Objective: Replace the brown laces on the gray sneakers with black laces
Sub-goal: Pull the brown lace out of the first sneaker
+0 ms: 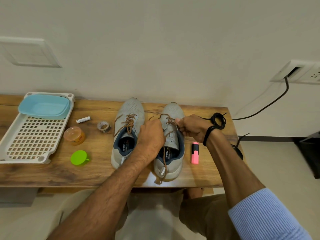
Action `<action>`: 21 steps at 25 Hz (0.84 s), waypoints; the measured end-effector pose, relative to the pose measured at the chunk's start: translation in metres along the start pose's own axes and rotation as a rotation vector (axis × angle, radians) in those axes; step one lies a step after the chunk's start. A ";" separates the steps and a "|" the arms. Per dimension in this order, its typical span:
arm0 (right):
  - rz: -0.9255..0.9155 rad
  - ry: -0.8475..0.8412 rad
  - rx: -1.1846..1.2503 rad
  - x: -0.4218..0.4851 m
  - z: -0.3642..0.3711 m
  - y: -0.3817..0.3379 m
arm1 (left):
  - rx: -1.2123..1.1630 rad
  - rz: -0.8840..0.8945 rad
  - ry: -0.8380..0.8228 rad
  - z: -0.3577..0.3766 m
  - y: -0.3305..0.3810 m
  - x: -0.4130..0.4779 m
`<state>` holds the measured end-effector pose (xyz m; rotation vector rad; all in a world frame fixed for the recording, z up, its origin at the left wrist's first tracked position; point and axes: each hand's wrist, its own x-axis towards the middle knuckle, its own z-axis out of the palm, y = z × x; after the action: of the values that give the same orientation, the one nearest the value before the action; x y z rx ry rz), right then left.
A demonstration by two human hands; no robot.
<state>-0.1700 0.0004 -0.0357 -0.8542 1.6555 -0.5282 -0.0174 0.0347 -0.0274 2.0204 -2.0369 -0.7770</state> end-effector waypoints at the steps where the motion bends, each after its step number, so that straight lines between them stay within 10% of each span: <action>1: 0.007 -0.009 0.005 -0.002 0.000 0.000 | -0.001 -0.002 0.003 -0.001 0.000 -0.001; 21: -0.028 -0.179 0.681 -0.023 -0.021 -0.017 | 0.001 0.000 0.035 -0.002 -0.004 -0.002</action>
<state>-0.1840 0.0055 -0.0033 -0.4020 1.1782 -0.9350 -0.0126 0.0366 -0.0275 2.0202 -2.0182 -0.7357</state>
